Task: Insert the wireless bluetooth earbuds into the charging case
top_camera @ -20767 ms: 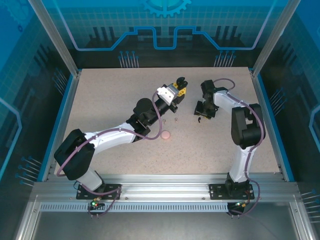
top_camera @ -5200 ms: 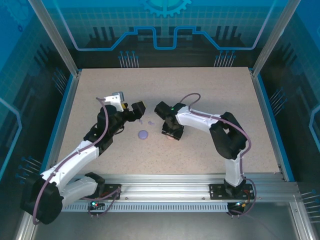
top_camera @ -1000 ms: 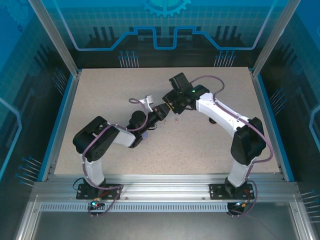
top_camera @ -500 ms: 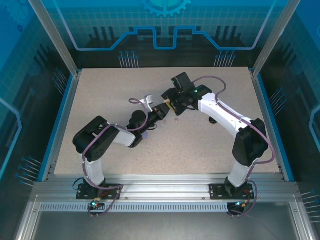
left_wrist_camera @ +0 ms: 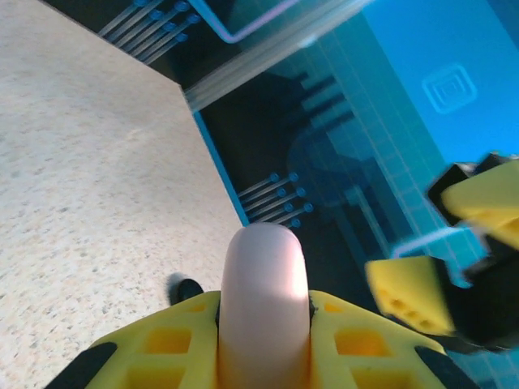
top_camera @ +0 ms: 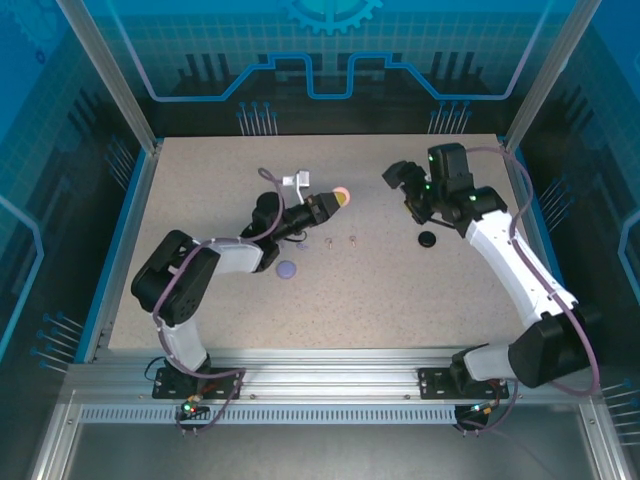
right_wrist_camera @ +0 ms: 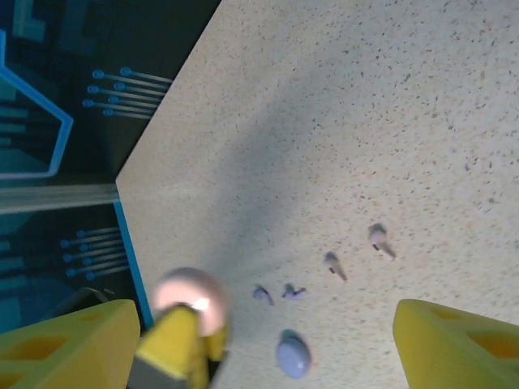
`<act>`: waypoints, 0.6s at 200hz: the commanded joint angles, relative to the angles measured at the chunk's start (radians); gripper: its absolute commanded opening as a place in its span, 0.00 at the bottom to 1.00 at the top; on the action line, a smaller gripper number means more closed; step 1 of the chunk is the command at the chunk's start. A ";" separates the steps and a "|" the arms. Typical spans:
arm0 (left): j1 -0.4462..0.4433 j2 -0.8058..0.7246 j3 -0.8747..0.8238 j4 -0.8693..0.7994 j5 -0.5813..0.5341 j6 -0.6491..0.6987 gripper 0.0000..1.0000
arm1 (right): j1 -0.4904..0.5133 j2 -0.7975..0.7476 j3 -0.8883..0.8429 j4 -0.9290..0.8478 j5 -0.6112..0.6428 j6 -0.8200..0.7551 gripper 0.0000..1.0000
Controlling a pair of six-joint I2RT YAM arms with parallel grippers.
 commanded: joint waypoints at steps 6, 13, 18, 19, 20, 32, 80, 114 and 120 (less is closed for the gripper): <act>0.016 -0.069 0.122 -0.236 0.282 0.169 0.01 | -0.040 -0.046 -0.133 0.218 -0.162 -0.256 0.81; 0.019 -0.073 0.146 -0.294 0.313 0.206 0.01 | -0.041 -0.053 -0.153 0.252 -0.201 -0.310 0.80; 0.021 -0.074 0.163 -0.332 0.330 0.228 0.01 | -0.040 -0.061 -0.167 0.279 -0.227 -0.349 0.80; 0.021 -0.074 0.167 -0.339 0.335 0.232 0.01 | -0.040 -0.064 -0.169 0.284 -0.232 -0.355 0.80; 0.020 -0.074 0.170 -0.346 0.338 0.234 0.01 | -0.040 -0.065 -0.172 0.288 -0.238 -0.362 0.80; 0.025 -0.074 0.197 -0.401 0.375 0.268 0.00 | -0.038 -0.087 -0.198 0.318 -0.271 -0.423 0.80; 0.030 -0.073 0.229 -0.441 0.391 0.285 0.00 | -0.037 -0.129 -0.250 0.395 -0.375 -0.496 0.78; 0.030 -0.067 0.246 -0.451 0.391 0.287 0.00 | -0.013 -0.100 -0.236 0.413 -0.404 -0.500 0.78; 0.030 -0.067 0.247 -0.451 0.391 0.286 0.00 | -0.010 -0.091 -0.233 0.415 -0.404 -0.500 0.78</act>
